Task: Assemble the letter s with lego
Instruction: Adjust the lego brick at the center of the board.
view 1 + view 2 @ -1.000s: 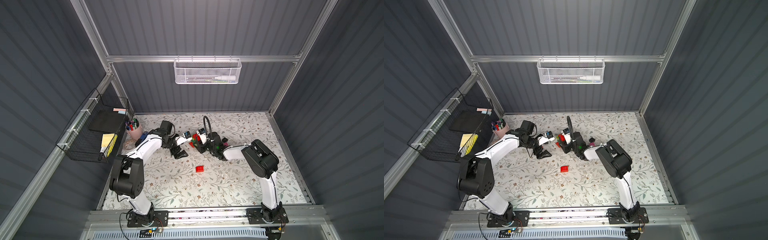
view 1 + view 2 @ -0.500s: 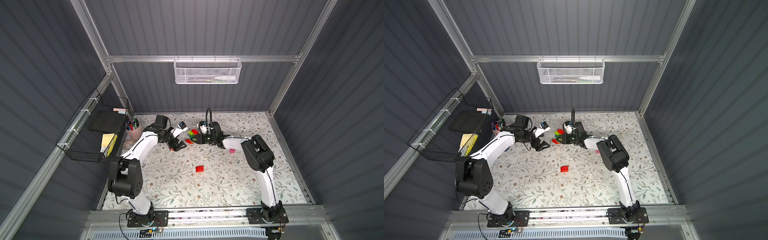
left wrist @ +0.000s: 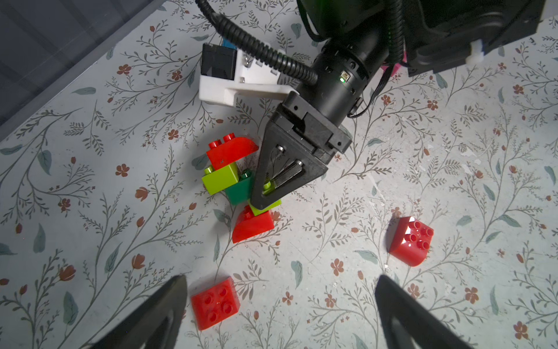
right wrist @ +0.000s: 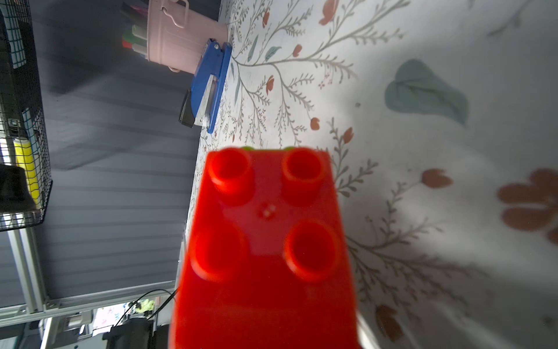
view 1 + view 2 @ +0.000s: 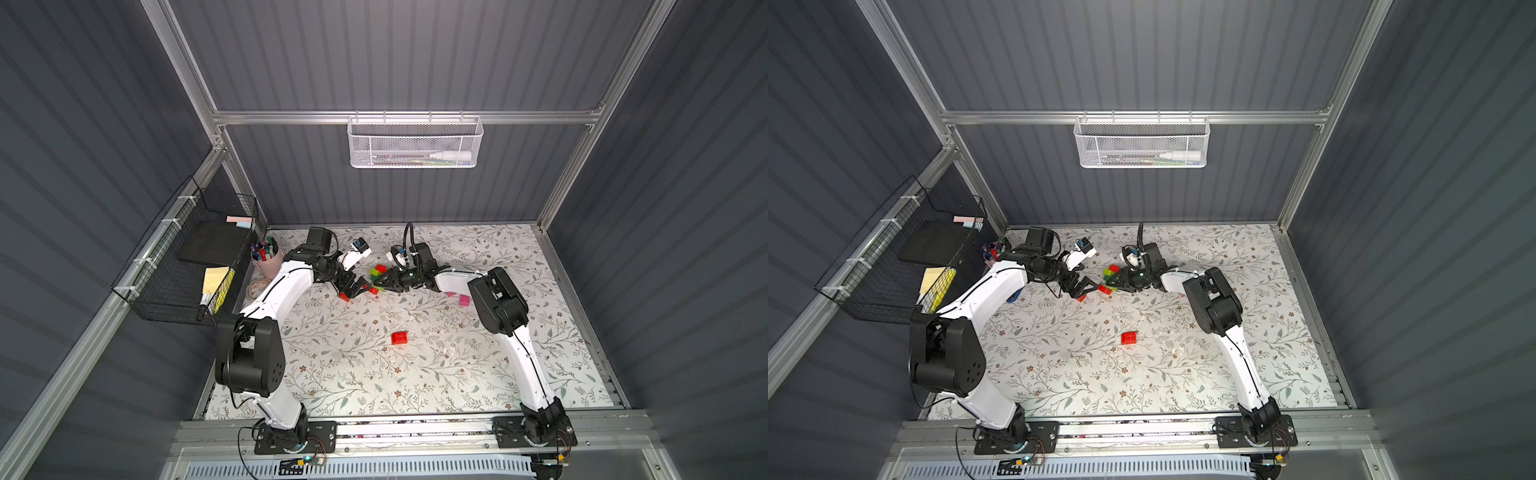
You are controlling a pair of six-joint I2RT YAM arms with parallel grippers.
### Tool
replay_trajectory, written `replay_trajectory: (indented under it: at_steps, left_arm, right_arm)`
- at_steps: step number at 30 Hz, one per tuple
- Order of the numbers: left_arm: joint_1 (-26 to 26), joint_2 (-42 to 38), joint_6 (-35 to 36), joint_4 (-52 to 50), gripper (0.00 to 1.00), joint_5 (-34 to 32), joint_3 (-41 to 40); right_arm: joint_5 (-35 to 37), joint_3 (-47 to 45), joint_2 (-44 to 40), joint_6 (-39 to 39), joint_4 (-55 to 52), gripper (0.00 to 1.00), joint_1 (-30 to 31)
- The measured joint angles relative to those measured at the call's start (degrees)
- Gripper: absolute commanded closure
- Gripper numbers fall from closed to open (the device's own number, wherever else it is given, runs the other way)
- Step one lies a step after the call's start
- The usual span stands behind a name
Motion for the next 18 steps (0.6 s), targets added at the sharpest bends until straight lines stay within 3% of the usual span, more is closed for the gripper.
replay_trajectory:
  at_steps: [9,18]
  left_arm:
    - [0.5,0.6,-0.5,0.0,0.00,0.0,0.4]
    - [0.6,1.6,-0.6,0.0,0.01,0.0,0.8]
  right_arm:
    - [-3.2,5.3,4.7,6.1,-1.0,0.58,0.0]
    - [-3.3,7.1,5.4,8.2,-2.3,0.47,0.0]
